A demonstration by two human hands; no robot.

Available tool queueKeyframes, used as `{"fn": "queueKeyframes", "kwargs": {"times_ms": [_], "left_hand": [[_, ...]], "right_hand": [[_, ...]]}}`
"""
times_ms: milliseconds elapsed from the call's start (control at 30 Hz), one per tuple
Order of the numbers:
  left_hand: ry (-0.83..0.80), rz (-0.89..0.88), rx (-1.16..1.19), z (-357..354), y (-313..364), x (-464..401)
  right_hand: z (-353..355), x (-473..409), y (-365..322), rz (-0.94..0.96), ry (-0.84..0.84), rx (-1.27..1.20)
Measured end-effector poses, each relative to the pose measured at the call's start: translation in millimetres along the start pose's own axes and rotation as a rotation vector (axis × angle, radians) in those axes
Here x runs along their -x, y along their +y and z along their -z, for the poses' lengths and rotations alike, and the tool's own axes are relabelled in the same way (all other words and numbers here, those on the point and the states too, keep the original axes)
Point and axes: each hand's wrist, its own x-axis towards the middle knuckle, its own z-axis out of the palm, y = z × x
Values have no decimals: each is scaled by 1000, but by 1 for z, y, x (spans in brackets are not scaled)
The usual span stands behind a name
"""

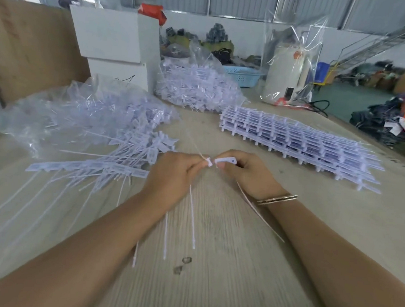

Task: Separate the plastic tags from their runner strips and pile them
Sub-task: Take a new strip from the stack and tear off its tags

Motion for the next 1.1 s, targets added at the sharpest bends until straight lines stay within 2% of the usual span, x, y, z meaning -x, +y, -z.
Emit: {"fn": "queueKeyframes", "kwargs": {"times_ms": [100, 233, 333, 400, 500, 600, 767, 867, 967, 1100], "left_hand": [[-28, 22, -8, -1, -4, 0], [-83, 71, -17, -1, 0, 1], [-91, 46, -68, 0, 5, 0], [-63, -1, -92, 0, 9, -1], [-62, -58, -126, 2, 16, -2], [-82, -44, -182, 7, 18, 0], [-147, -56, -313, 16, 12, 6], [-121, -62, -309, 16, 13, 5], [-84, -73, -276, 15, 14, 4], [-65, -65, -227, 15, 12, 4]], "right_hand": [[2, -4, 2, -68, 96, -60], [-2, -7, 9, -195, 98, 259], [-13, -7, -1, -64, 235, 412], [-21, -4, -9, -43, 205, 361], [-24, -2, -12, -78, 60, 383], [-15, -5, -9, -130, 97, 222], [-18, -6, -8, -173, 116, 182], [-19, -6, -10, -174, 109, 109], [-20, -5, -13, -172, 26, 19], [-19, -6, -11, -165, -18, -5]]}}
